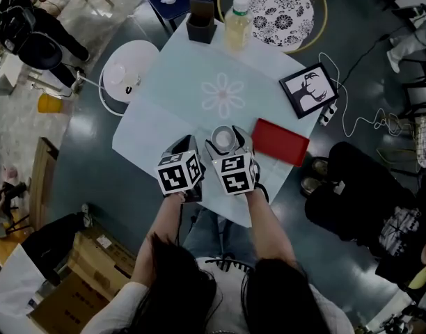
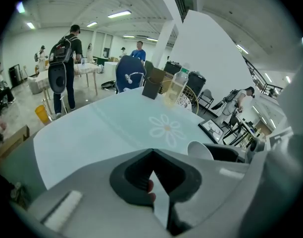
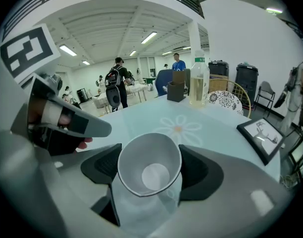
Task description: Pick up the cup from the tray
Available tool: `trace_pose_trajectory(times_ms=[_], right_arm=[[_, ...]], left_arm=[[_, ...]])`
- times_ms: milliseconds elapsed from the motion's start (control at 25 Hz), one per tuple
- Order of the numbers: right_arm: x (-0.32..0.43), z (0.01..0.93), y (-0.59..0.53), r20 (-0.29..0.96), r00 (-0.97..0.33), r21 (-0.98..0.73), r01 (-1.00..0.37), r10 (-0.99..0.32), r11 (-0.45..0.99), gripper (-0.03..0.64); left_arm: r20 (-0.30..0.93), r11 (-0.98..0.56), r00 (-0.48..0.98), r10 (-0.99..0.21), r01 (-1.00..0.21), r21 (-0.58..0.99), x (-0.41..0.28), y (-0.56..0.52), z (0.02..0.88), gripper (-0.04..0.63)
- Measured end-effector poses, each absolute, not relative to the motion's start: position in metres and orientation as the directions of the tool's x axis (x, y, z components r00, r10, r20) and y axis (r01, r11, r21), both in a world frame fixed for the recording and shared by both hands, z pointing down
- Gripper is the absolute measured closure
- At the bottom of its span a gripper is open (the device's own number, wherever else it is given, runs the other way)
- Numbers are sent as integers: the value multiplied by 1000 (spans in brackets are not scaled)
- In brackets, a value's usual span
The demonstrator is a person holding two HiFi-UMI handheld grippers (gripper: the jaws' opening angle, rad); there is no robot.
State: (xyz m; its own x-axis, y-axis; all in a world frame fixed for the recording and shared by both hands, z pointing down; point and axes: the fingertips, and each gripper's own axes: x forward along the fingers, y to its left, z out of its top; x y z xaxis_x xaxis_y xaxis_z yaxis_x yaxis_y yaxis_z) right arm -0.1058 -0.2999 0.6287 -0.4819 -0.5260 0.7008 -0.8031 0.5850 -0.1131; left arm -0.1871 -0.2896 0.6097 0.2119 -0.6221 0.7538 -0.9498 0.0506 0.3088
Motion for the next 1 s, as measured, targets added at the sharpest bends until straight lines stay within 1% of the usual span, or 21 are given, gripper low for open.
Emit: trace_pose_trajectory(times_ms=[200,320,440,520,680,840,1000], right_arm=[[-102,632,-298,694,-478,-112,-810,-539,575,234],[-102,631,-298,685,-484,-121,-813,-545,570,219],[-99,628,-296,672,-509,-166,-812,-538,560,208],[-97,621,-298,657,-518,-178,-813,-548,555,179],[-89,601,-301,627,-511,-157,-822,-588,547,179],[-80,575,-297,585,-516,-155,-828,-626,538,179],[-76,552,-292,554,-518,-147,-832,-652,535,182]], left_arm=[[737,28,261,-623,-935,355,-177,-295,605,595],[744,10,266,-613,-939,344,-173,-290,607,595],[750,5,272,-603,-939,344,-170,-286,610,595],[749,4,274,-604,-938,347,-171,-285,611,595],[740,-5,272,-615,-940,341,-173,-287,604,595],[707,4,293,-644,-923,385,-168,-286,589,595],[688,-64,306,-658,-933,354,-154,-284,575,595]])
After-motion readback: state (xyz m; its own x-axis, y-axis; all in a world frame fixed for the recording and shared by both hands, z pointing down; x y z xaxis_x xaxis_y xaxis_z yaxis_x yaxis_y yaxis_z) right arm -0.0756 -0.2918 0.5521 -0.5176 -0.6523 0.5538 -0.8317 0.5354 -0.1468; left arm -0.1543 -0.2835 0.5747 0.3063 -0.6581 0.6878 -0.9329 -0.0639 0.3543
